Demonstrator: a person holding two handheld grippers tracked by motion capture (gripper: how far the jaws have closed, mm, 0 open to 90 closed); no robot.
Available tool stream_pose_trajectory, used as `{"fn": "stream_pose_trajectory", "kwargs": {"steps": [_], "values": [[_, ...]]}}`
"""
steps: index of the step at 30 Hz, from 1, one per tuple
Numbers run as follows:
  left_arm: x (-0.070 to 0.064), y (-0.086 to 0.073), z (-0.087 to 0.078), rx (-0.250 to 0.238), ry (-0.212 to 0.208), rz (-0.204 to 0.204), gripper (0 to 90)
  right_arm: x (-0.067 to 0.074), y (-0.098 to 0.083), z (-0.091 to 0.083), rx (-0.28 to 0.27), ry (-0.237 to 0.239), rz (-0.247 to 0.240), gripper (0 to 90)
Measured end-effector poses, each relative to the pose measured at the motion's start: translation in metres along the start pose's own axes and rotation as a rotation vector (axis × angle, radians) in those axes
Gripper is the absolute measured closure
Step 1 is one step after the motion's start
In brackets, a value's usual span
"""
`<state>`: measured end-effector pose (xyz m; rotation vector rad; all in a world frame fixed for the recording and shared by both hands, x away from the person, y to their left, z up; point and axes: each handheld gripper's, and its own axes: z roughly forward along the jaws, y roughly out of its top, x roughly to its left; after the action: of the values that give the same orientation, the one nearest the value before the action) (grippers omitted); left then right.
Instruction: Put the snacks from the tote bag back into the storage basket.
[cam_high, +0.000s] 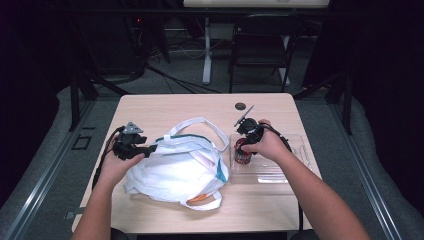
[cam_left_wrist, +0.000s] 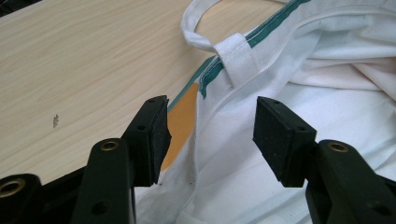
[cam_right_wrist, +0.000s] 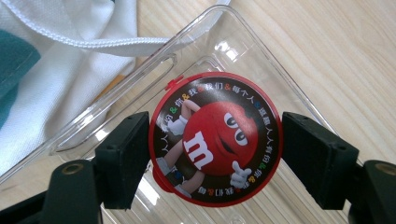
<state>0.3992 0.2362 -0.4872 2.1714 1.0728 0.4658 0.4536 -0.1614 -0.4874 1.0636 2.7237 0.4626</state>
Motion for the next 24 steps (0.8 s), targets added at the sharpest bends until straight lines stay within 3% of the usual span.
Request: {"fn": "stream_pose_trajectory", "kwargs": {"steps": [15, 24], "values": [[0.002, -0.003, -0.005, -0.013, 0.002, -0.013, 45.3, 0.001, -0.01, -0.016, -0.022, -0.001, 0.02, 26.3], [0.003, -0.004, -0.005, -0.011, 0.006, -0.019, 45.3, 0.0, -0.019, -0.012, -0.008, -0.004, 0.022, 26.7]]}}
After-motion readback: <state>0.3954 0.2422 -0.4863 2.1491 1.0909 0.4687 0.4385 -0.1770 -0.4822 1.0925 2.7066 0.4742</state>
